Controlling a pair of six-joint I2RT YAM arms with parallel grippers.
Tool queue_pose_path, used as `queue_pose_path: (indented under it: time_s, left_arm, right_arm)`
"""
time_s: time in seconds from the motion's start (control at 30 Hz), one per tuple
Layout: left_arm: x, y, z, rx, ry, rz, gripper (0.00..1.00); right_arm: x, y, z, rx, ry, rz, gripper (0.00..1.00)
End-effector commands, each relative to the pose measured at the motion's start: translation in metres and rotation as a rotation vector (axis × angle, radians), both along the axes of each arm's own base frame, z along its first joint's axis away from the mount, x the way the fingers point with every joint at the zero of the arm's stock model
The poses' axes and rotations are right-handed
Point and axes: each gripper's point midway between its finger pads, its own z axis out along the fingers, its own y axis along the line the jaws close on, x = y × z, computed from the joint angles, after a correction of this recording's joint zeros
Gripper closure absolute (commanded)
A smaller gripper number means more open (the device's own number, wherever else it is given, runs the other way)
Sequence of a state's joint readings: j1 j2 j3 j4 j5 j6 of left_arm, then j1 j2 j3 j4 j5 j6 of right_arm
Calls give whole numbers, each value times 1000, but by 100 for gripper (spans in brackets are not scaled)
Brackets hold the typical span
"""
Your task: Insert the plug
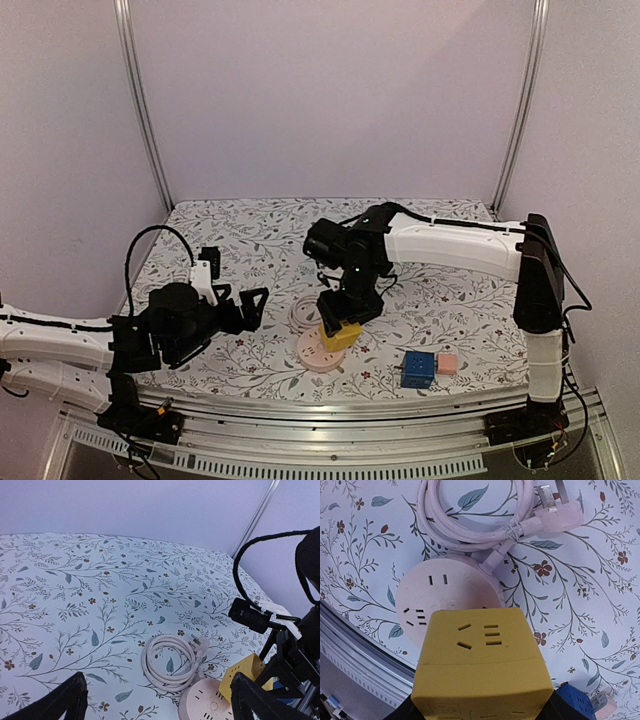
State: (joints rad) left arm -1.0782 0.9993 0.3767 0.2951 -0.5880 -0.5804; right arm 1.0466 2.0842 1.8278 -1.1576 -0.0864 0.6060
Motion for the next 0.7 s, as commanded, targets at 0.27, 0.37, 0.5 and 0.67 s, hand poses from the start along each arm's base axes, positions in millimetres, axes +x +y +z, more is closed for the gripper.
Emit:
queue_pose_path:
  time_s: [0.27, 0.37, 0.5, 0.67]
  left_arm:
    - [-5, 0, 1, -23, -3, -18, 0]
    - [-4, 0, 0, -22, -2, -17, 1]
    - [-4, -1, 0, -22, -4, -17, 1]
    - [-4, -1, -1, -19, -1, -19, 1]
  right_arm:
    - [4, 7, -7, -29, 0, -12, 99]
    - [8, 9, -6, -34, -15, -12, 99]
    - [10, 4, -11, -69, -19, -4, 99]
    - [10, -3, -18, -115, -16, -7, 99]
